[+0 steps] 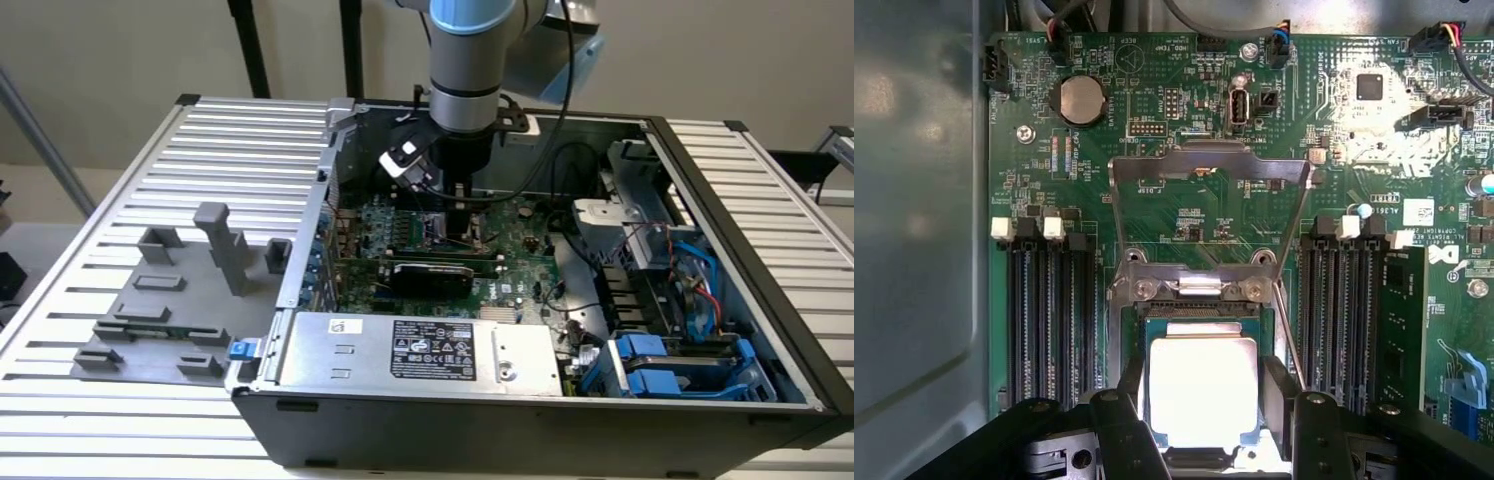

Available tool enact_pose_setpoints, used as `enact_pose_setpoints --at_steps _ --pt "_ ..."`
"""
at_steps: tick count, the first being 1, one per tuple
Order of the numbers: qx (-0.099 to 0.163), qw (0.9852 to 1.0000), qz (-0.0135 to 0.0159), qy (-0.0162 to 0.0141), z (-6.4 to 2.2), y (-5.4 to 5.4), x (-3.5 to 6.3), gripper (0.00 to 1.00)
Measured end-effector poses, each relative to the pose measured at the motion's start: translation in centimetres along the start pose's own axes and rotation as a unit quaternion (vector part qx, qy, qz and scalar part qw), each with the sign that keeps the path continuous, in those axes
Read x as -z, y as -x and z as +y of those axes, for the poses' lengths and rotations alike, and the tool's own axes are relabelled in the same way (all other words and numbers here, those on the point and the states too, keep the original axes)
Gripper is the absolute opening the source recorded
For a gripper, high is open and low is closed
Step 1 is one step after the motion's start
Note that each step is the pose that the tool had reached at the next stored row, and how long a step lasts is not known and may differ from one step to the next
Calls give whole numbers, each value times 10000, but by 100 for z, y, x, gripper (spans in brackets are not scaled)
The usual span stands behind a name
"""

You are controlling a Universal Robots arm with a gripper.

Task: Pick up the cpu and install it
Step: 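Place the cpu into insertion slot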

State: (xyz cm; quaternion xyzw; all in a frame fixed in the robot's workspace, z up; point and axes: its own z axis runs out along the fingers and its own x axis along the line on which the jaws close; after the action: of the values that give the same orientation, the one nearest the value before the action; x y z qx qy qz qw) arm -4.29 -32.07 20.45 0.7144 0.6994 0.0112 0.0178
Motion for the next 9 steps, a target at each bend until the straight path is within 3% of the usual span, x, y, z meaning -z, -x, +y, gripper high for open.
enact_pose_setpoints --at_steps 9 --pt "-19 10000 -1 0 2 -15 -18 55"
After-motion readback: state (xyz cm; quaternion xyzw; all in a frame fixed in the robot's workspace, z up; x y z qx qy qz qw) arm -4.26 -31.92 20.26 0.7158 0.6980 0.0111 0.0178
